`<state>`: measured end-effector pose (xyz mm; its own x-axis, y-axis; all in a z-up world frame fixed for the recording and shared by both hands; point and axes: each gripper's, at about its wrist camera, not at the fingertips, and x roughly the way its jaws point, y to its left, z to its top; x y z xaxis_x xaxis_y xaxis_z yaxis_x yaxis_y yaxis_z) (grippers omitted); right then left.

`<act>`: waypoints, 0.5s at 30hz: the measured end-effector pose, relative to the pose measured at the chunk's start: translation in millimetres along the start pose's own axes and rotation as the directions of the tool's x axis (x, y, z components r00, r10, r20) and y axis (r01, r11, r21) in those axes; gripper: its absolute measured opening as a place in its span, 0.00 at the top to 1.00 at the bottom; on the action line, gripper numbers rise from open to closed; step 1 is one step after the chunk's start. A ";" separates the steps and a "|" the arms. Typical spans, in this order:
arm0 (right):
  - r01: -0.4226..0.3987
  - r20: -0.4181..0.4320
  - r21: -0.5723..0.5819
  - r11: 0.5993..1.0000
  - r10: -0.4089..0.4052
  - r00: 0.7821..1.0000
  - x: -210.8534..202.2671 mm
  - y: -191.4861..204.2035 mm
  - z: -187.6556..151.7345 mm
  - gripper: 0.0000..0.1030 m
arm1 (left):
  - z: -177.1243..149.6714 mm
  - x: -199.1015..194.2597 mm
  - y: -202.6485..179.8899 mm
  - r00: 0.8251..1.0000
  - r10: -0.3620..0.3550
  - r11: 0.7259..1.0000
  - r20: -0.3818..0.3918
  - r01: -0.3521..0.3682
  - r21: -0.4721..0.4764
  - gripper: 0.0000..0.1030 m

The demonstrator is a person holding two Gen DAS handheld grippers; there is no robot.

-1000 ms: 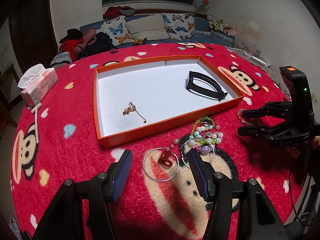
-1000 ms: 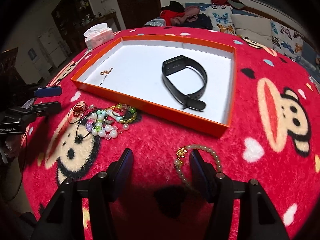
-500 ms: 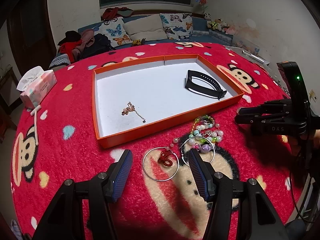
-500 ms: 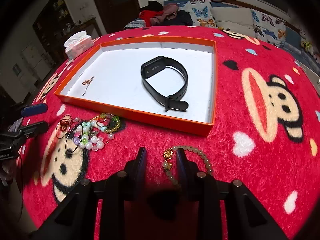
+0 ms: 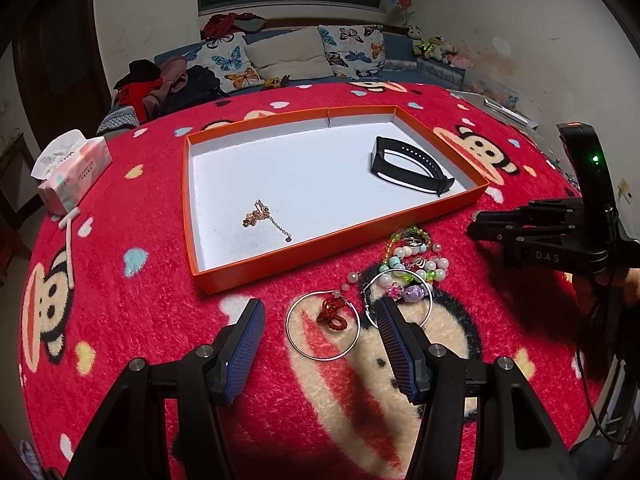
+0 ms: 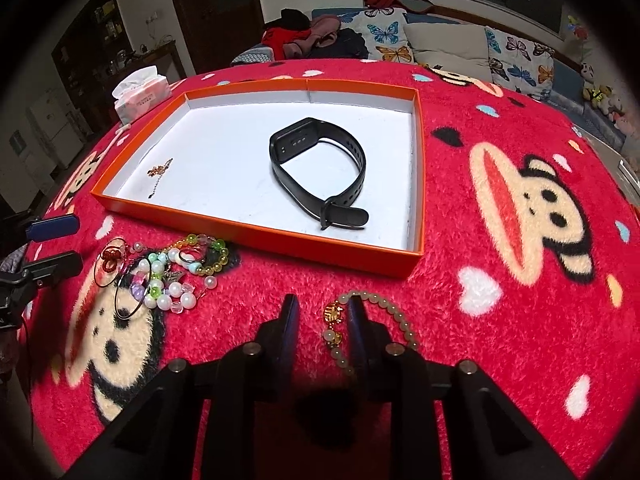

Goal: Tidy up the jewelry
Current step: 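Grasp the green-and-gold beaded bracelet with the right tool while the left tool approaches the silver hoop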

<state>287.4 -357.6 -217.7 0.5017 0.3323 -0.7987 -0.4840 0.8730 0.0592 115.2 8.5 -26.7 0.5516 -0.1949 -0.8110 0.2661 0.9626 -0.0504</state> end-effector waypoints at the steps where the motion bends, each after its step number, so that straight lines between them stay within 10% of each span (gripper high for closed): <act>1: -0.001 0.000 0.002 1.000 0.001 1.000 -0.1 -1.0 0.2 0.78 | -0.5 0.4 0.8 1.000 0.000 1.000 -0.001 0.000 0.001 0.40; 15: 0.020 0.016 -0.055 0.998 -0.019 1.000 -3.4 1.5 -3.5 0.88 | -4.3 -4.4 -13.7 0.997 -0.081 0.996 0.002 0.080 0.048 0.40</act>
<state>282.5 -358.7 -217.0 0.5221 0.3212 -0.7901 -0.5128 0.8585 0.0102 105.7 -3.0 -24.9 0.5298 -0.2722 -0.8032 0.3475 0.9336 -0.0872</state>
